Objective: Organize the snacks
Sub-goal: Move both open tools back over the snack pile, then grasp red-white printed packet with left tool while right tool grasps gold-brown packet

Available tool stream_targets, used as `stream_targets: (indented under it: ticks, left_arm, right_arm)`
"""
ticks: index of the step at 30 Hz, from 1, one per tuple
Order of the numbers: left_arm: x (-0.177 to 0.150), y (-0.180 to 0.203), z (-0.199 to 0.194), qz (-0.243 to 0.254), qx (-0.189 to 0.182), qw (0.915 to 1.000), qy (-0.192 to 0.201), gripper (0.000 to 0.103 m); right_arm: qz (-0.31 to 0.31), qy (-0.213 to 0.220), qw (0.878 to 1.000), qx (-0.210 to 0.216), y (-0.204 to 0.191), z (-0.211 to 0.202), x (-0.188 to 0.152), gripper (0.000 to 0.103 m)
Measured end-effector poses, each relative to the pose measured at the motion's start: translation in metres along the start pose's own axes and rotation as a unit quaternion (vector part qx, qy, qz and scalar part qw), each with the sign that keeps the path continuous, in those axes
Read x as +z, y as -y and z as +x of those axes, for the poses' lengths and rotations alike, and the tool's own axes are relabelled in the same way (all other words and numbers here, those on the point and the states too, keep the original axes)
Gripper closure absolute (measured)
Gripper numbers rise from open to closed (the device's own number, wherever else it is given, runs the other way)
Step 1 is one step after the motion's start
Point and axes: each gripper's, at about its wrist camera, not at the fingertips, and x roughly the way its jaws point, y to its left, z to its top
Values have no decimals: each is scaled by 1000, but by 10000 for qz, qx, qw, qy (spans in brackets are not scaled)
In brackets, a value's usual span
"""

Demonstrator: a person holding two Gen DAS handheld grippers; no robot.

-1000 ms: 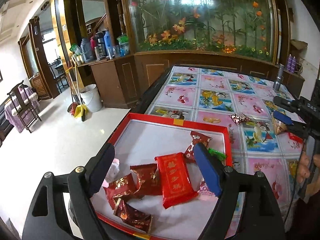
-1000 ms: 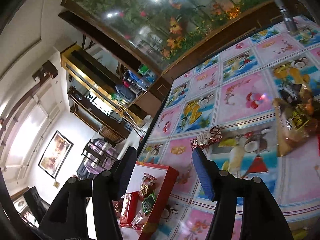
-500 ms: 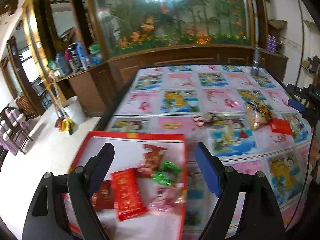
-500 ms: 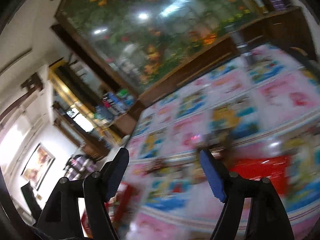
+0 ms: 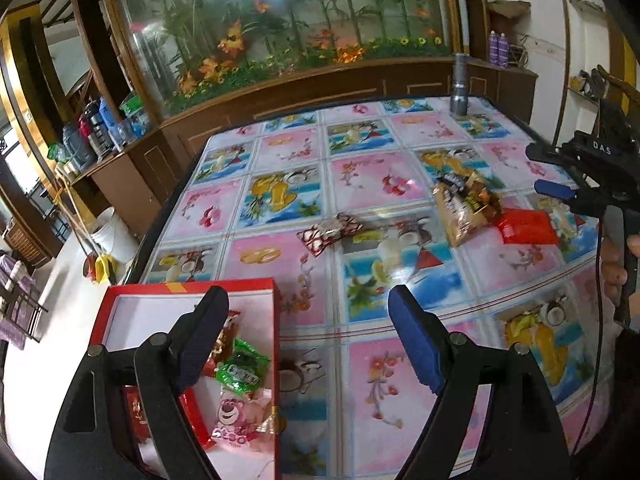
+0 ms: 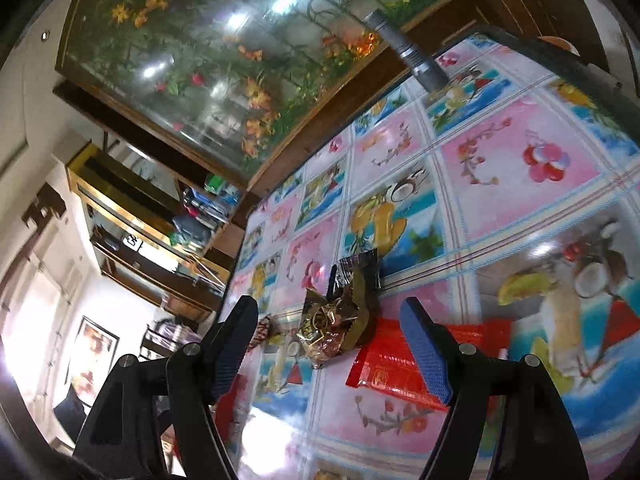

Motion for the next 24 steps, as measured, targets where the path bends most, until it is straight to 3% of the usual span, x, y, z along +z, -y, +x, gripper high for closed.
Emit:
stream_targets:
  ticks: [3, 6, 8, 10, 12, 13, 15, 18, 21, 24]
  left_arm:
    - [5, -14, 7, -39, 41, 9999, -123, 21]
    - [22, -26, 15, 148, 312, 9994, 10, 21]
    - [33, -30, 26, 346, 495, 9982, 31, 21]
    - [44, -29, 42, 527, 428, 9977, -91, 21]
    - [52, -27, 57, 625, 337, 9973, -177, 21]
    - [54, -26, 62, 660, 314, 9971, -209, 21]
    - [61, -21, 76, 784, 253, 9963, -236, 21]
    - [67, -6, 94, 1192, 258, 9924, -175, 21]
    - [66, 11, 110, 1719, 226, 9847, -167, 20]
    - [64, 21, 125, 2077, 148, 9779, -205, 20]
  right_arm:
    - [-59, -79, 9999, -23, -3, 21, 2, 27]
    - [-1, -266, 9996, -115, -3, 50, 7, 27]
    - [3, -513, 9986, -88, -8, 70, 4, 27]
    - [-230, -865, 9959, -81, -21, 80, -3, 27]
    - [-342, -1378, 9888, 463, -33, 83, -9, 27]
    - [-362, -1695, 9792, 1054, -42, 82, -13, 27]
    - [-590, -1713, 9727, 1447, -55, 72, -14, 28]
    - [-759, -1322, 9854, 753, -53, 62, -9, 26]
    - [-575, -1225, 9903, 318, -41, 63, -7, 26]
    - [-806, -1089, 9908, 23, -45, 63, -9, 26]
